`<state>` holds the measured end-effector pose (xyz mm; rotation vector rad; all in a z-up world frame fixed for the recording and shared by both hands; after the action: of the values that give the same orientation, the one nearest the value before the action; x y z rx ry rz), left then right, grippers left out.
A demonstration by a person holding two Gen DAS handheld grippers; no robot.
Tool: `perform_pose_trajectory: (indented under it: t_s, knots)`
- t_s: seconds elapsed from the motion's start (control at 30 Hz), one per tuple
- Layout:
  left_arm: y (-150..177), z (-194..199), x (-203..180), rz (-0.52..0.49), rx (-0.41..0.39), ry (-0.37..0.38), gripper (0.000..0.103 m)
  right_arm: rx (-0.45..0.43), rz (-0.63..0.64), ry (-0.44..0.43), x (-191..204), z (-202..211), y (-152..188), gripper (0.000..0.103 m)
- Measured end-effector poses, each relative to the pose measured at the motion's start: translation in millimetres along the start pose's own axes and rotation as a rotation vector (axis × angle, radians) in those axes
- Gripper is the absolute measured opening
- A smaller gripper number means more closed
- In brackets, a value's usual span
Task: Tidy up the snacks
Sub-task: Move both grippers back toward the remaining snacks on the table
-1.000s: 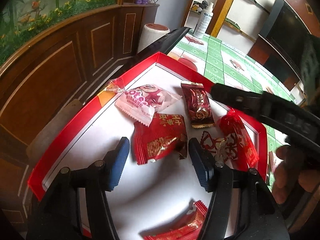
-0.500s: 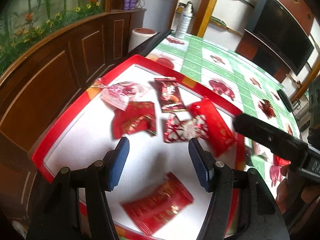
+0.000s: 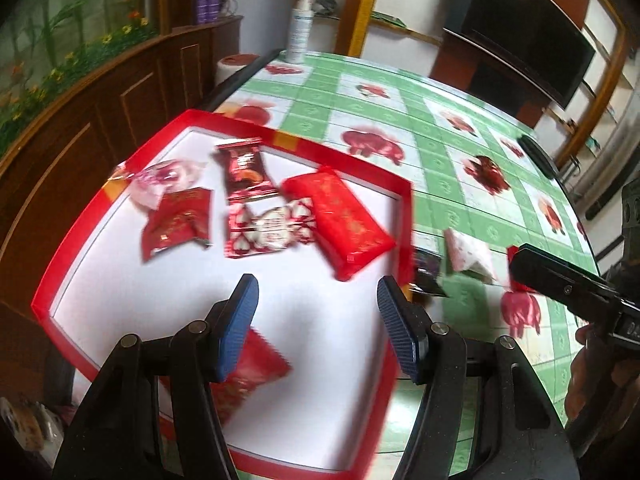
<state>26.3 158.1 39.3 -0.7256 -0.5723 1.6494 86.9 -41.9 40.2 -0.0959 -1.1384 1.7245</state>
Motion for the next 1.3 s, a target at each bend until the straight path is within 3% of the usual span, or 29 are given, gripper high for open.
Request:
perform_pose_trajectory:
  t_s: [0.37,0.47,0.67,0.83,1.03,1.17,1.3]
  knots:
    - [7,-9,-68,-0.097,0.050,0.098,0.062,-0.100,-0.090,0.238,-91,55,-3,0.094]
    - [8,-19,-87,-0.124,0.077,0.114,0.062,-0.088,-0.108,0.347,-110,58,-2,0.094]
    - [12,-43,-110,-0.131,0.129,0.139,0.062,-0.056,-0.200,0.442,-151,60,8,0.094]
    - [14,-63,-126,-0.132,0.163,0.145,0.062,-0.050,-0.240,0.426,-159,57,9,0.094]
    - [-2,-78,-137,-0.117,0.149,0.105,0.062,-0.048,-0.185,0.437,-153,56,6,0.094]
    - [-12,-90,-151,-0.194,0.136,0.070,0.062,-0.039,-0.184,0.444,-154,55,8,0.094]
    - [-6,-112,-162,-0.277,0.182,0.028,0.062,-0.034,-0.179,0.464,-156,54,9,0.094]
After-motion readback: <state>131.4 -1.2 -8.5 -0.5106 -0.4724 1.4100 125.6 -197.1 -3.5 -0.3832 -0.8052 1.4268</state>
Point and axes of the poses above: each gripper's, at about its wrist camera, not at the fingertips, and z roughly against the way its jaws point, x to its left, y to its underside, the point moved 3 cm from there along -z, roughly the way its jaws point, and after that the axes turned 9 degrees about -x, right-handed, at the moved point
